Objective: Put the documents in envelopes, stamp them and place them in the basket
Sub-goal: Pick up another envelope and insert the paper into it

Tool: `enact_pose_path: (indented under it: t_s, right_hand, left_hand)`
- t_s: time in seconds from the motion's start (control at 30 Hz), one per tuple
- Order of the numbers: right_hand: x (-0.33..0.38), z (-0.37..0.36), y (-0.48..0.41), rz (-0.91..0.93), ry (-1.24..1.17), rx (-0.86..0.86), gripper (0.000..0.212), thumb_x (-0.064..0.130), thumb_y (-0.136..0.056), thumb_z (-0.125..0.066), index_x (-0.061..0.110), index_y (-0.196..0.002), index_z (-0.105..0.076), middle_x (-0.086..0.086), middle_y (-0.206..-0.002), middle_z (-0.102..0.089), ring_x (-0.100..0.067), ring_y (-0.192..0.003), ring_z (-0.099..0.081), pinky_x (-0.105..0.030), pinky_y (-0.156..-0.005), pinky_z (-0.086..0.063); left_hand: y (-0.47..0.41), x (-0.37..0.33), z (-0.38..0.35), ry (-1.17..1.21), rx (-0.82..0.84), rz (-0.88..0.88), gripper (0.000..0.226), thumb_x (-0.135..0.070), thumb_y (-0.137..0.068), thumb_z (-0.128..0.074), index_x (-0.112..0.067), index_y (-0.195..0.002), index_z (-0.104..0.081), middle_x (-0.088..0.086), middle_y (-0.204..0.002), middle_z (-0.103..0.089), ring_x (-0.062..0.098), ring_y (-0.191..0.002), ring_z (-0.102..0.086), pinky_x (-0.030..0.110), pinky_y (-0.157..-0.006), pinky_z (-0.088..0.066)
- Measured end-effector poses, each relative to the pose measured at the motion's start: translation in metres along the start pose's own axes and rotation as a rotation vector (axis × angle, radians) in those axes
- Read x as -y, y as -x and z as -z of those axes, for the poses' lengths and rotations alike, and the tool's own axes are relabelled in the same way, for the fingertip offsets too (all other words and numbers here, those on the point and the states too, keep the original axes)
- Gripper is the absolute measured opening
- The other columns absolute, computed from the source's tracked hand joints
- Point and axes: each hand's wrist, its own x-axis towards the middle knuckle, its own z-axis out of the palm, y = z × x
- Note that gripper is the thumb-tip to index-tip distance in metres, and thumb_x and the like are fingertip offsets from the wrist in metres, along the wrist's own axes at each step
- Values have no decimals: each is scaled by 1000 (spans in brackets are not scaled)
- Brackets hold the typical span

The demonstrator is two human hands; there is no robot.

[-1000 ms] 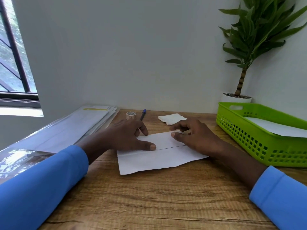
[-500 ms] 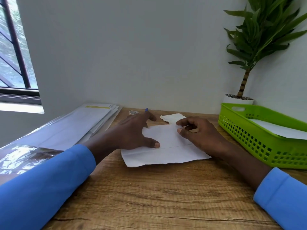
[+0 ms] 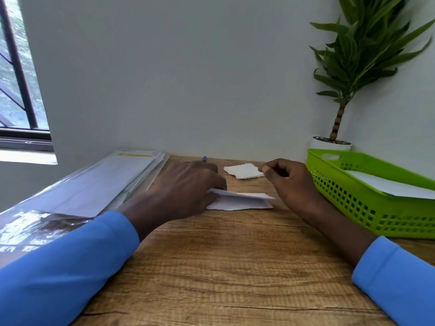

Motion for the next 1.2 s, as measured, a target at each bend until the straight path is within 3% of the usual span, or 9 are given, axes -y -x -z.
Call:
enact_pose_path:
  t_s: [0.13,0.27,0.4,0.5,0.63,0.8,1.03,1.13,1.2]
  right_hand:
    - [0,-5,5,-6,105,133,9,25,-93,-68,27,-90,-77,13,-90,-74,-2,-88,-66,-22,-73,-46]
    - [3,-7,12,30,260,313,13,26,-93,-68,32,-103,-74,13,-111,-69,-3,-103,-61,-23,-83,-47]
    - [9,-7,18,49,381,505,31,44,-99,-57,35,-127,-65,14,-137,-58,-6,-126,-51,-36,-108,-42]
    - [11,-9,20,42,551,654,46,48,-105,-40,35,-149,-46,14,-157,-39,-9,-144,-35,-43,-121,-25]
    - [12,-12,20,17,745,781,56,51,-107,-17,35,-161,-14,13,-170,-6,-9,-156,-3,-48,-126,2]
    - [10,-10,15,-126,837,829,63,57,-105,-9,32,-161,5,13,-169,12,-15,-156,15,-52,-124,9]
    - [2,-4,9,-236,868,716,61,53,-106,-10,29,-162,-2,9,-171,7,-25,-157,8,-59,-123,7]
    - [0,-3,8,-218,903,626,54,47,-107,-17,30,-159,-22,2,-169,-16,-29,-155,-13,-58,-122,-9]
    - [-1,0,7,-183,949,537,44,40,-106,-27,30,-146,-43,-2,-155,-39,-27,-143,-33,-54,-116,-24]
  left_hand:
    - [-2,3,-10,103,100,-60,33,-28,-100,-55,-35,-130,-68,-13,-128,-66,11,-115,-62,39,-90,-56]
    - [-3,12,-24,237,225,-38,44,-19,-104,-49,-29,-147,-54,-11,-150,-55,9,-136,-52,36,-112,-44]
    - [-3,12,-26,307,408,57,51,-39,-109,-37,-36,-159,-30,-12,-167,-28,12,-152,-28,38,-125,-24]
    - [-3,8,-26,389,546,135,69,-69,-101,-24,-40,-162,-10,-15,-171,-4,8,-157,-4,37,-127,-7]
    - [-2,2,-28,307,628,159,83,-81,-92,-12,-39,-160,9,-16,-169,14,7,-155,15,39,-127,4]
    - [1,2,-24,264,656,252,96,-85,-85,-11,-32,-160,15,-10,-169,16,10,-155,16,43,-128,5]
    - [3,-1,-21,204,606,320,103,-87,-85,-14,-23,-163,6,-3,-171,7,13,-158,4,39,-129,-4]
    - [3,-3,-19,155,585,319,98,-84,-89,-14,-23,-163,2,-4,-172,3,13,-158,-1,39,-127,-8]
    - [3,-5,-18,140,576,319,95,-81,-91,-14,-22,-164,1,-3,-172,2,13,-158,-3,40,-126,-9]
